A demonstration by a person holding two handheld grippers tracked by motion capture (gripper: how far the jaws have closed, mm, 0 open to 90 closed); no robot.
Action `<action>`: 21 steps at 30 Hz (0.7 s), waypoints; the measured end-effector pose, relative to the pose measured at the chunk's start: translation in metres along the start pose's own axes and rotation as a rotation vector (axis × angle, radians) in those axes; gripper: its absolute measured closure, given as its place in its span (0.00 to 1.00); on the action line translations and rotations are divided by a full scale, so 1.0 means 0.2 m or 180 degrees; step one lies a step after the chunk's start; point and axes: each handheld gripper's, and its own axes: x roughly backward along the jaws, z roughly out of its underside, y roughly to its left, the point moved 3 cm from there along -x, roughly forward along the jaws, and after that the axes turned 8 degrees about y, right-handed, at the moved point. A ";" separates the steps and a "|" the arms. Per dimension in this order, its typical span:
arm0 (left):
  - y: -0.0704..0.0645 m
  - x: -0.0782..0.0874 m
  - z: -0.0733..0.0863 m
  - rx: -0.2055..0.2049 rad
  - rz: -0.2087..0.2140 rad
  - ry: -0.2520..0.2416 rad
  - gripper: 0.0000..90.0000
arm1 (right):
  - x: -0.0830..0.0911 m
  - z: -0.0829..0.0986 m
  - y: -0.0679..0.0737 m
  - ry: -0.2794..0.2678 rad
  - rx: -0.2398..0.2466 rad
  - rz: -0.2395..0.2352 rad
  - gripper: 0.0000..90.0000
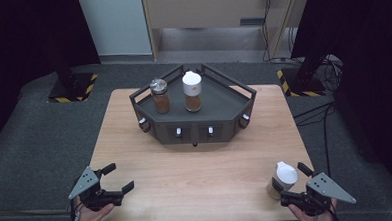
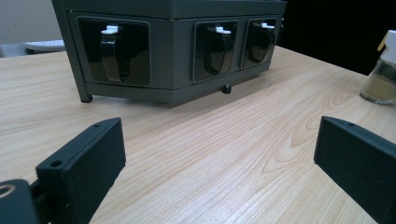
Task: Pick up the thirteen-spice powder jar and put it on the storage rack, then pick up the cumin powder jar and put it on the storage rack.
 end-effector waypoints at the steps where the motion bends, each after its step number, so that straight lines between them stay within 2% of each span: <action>1: 0.00 0.00 0.00 0.0001 0.0001 0.0002 0.01 | 0.00 0.00 0.00 -0.0004 0.0005 0.0004 0.03; 16: 0.00 0.00 0.00 -0.0009 0.0010 0.0005 0.01 | 0.01 0.00 0.00 -0.0017 -0.0027 0.0006 0.03; 21: 0.00 -0.01 0.00 -0.0009 0.0025 0.0018 0.01 | 0.02 -0.01 0.00 -0.0036 0.0009 0.0019 0.03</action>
